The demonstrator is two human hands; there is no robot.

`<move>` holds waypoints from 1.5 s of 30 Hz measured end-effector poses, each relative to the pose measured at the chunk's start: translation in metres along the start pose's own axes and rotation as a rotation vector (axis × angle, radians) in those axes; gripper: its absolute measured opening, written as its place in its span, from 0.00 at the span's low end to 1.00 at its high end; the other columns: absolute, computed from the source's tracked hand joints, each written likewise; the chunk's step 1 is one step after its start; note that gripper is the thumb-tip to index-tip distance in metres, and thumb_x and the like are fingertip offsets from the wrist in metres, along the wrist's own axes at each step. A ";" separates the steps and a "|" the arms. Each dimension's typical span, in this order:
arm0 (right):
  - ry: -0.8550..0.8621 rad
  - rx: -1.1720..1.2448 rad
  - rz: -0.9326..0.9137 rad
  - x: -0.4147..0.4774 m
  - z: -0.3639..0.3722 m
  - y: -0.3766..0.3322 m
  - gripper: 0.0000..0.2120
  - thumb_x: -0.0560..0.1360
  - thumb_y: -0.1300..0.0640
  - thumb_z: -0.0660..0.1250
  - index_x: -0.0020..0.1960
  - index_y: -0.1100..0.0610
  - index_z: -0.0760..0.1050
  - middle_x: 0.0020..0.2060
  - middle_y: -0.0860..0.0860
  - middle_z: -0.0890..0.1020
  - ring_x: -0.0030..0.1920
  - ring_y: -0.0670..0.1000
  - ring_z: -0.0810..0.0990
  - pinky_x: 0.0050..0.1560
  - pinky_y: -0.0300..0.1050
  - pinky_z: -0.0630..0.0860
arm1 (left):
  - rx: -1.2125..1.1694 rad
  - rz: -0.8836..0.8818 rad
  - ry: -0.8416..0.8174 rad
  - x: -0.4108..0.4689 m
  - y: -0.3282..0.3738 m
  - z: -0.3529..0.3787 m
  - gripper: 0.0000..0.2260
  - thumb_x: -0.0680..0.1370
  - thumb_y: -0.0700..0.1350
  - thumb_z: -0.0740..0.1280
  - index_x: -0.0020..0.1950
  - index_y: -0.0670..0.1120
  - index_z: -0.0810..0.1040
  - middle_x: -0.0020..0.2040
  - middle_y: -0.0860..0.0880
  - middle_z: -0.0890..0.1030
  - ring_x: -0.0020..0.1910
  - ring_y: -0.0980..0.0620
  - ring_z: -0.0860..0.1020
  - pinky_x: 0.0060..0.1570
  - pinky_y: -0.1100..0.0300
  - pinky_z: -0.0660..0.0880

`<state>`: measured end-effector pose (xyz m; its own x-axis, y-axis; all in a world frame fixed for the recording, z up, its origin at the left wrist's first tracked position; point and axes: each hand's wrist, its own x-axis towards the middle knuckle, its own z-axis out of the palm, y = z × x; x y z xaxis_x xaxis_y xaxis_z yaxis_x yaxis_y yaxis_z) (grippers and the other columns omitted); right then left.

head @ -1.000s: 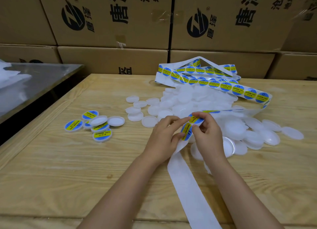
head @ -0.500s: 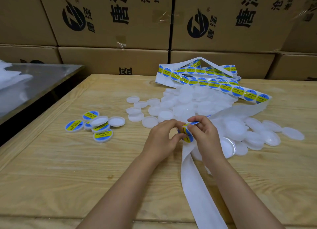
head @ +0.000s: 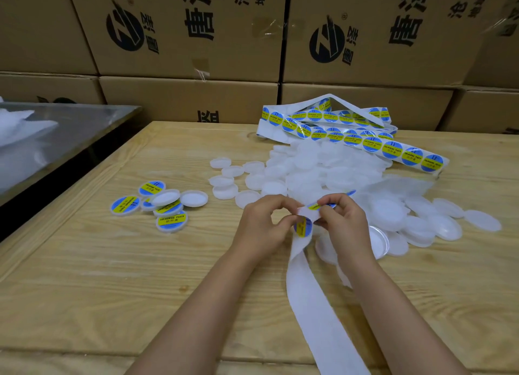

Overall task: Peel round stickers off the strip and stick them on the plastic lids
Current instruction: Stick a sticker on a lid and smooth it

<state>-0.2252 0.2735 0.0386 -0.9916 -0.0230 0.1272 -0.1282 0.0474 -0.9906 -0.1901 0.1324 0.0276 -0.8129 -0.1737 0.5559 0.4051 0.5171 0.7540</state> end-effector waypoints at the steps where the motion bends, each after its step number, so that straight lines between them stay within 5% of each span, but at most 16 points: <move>1: 0.030 -0.039 -0.004 0.001 -0.001 0.001 0.09 0.71 0.66 0.63 0.40 0.52 0.75 0.25 0.45 0.76 0.34 0.50 0.81 0.47 0.52 0.76 | -0.036 -0.024 0.012 0.001 0.001 -0.002 0.11 0.69 0.37 0.73 0.37 0.53 0.78 0.42 0.56 0.82 0.47 0.57 0.79 0.52 0.57 0.75; 6: 0.158 -0.306 -0.080 0.005 -0.006 0.005 0.06 0.70 0.62 0.65 0.42 0.52 0.75 0.27 0.45 0.73 0.29 0.48 0.74 0.28 0.32 0.66 | -0.227 -0.198 0.033 0.007 -0.001 -0.014 0.10 0.70 0.35 0.73 0.36 0.49 0.77 0.35 0.59 0.79 0.40 0.58 0.78 0.48 0.63 0.75; 9: 0.165 -0.434 -0.063 0.005 -0.007 0.003 0.08 0.70 0.61 0.64 0.48 0.53 0.74 0.27 0.47 0.72 0.31 0.49 0.72 0.30 0.41 0.66 | -0.293 -0.249 0.107 0.010 -0.003 -0.022 0.11 0.72 0.35 0.72 0.36 0.49 0.76 0.34 0.59 0.78 0.37 0.59 0.77 0.43 0.67 0.73; 14: 0.149 -0.770 -0.220 -0.004 -0.008 -0.003 0.15 0.75 0.54 0.63 0.61 0.46 0.73 0.31 0.53 0.76 0.39 0.57 0.76 0.37 0.48 0.70 | -0.388 -0.316 0.127 0.011 -0.004 -0.025 0.09 0.72 0.35 0.71 0.37 0.47 0.76 0.35 0.54 0.78 0.37 0.57 0.76 0.44 0.58 0.74; 17: 0.067 -0.555 -0.325 -0.010 -0.004 -0.007 0.12 0.74 0.52 0.67 0.57 0.42 0.77 0.25 0.46 0.70 0.32 0.46 0.72 0.37 0.44 0.71 | -0.383 -0.318 0.093 0.010 -0.003 -0.022 0.09 0.72 0.35 0.71 0.38 0.47 0.76 0.35 0.53 0.78 0.36 0.57 0.76 0.44 0.59 0.74; 19: -0.022 -0.330 -0.309 -0.012 0.000 -0.008 0.08 0.73 0.53 0.70 0.48 0.41 0.78 0.25 0.43 0.71 0.29 0.43 0.70 0.35 0.33 0.68 | -0.386 -0.309 0.077 0.009 -0.004 -0.021 0.09 0.72 0.35 0.71 0.37 0.47 0.76 0.35 0.52 0.78 0.36 0.56 0.76 0.42 0.62 0.74; 23: -0.035 -0.192 -0.253 -0.011 0.001 -0.008 0.09 0.72 0.58 0.71 0.37 0.45 0.78 0.27 0.42 0.72 0.29 0.42 0.68 0.32 0.31 0.65 | -0.415 -0.303 0.031 0.007 -0.003 -0.018 0.08 0.71 0.34 0.72 0.38 0.46 0.78 0.35 0.51 0.80 0.37 0.55 0.78 0.40 0.65 0.75; 27: -0.017 -0.152 -0.243 -0.009 0.002 -0.007 0.10 0.74 0.60 0.68 0.38 0.47 0.76 0.30 0.47 0.71 0.30 0.42 0.68 0.33 0.32 0.66 | -0.473 -0.318 0.091 0.009 -0.004 -0.016 0.10 0.76 0.35 0.66 0.55 0.45 0.77 0.46 0.47 0.82 0.40 0.54 0.81 0.43 0.62 0.76; 30: 0.023 -0.107 -0.239 -0.008 0.001 -0.006 0.10 0.75 0.60 0.67 0.38 0.48 0.75 0.30 0.46 0.70 0.30 0.41 0.68 0.33 0.31 0.66 | -0.034 -0.310 0.186 0.010 -0.021 -0.022 0.16 0.79 0.35 0.60 0.66 0.45 0.72 0.56 0.48 0.80 0.53 0.52 0.78 0.55 0.59 0.72; 33: 0.084 -0.061 -0.239 -0.006 0.000 -0.006 0.09 0.75 0.60 0.67 0.39 0.48 0.75 0.30 0.44 0.73 0.30 0.40 0.70 0.33 0.29 0.67 | 0.507 -0.278 0.102 0.009 -0.043 -0.030 0.18 0.77 0.37 0.60 0.66 0.42 0.73 0.67 0.45 0.74 0.67 0.46 0.69 0.64 0.59 0.61; 36: 0.101 -0.049 -0.243 -0.006 0.000 -0.006 0.07 0.75 0.58 0.67 0.41 0.47 0.74 0.35 0.45 0.77 0.30 0.40 0.70 0.32 0.28 0.67 | 0.738 -0.305 -0.029 0.010 -0.053 -0.031 0.13 0.77 0.41 0.62 0.61 0.43 0.78 0.65 0.45 0.75 0.68 0.45 0.68 0.64 0.55 0.60; 39: 0.091 -0.024 -0.252 -0.006 0.001 -0.006 0.08 0.75 0.58 0.67 0.43 0.45 0.73 0.38 0.47 0.77 0.30 0.41 0.69 0.31 0.28 0.67 | 0.692 -0.282 -0.002 0.010 -0.050 -0.031 0.06 0.76 0.42 0.64 0.49 0.44 0.79 0.49 0.46 0.79 0.53 0.45 0.75 0.50 0.56 0.66; 45: 0.040 -0.010 -0.279 -0.011 0.003 -0.008 0.14 0.75 0.62 0.66 0.49 0.42 0.71 0.38 0.43 0.77 0.33 0.41 0.72 0.34 0.29 0.69 | 0.145 -0.329 0.147 0.010 -0.036 -0.028 0.04 0.80 0.42 0.60 0.46 0.49 0.71 0.43 0.50 0.79 0.45 0.49 0.77 0.41 0.59 0.68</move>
<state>-0.2136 0.2702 0.0446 -0.9178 0.0027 0.3970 -0.3963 0.0541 -0.9165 -0.2012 0.0888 0.0154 -0.8168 -0.4624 0.3450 0.0608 0.5256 0.8486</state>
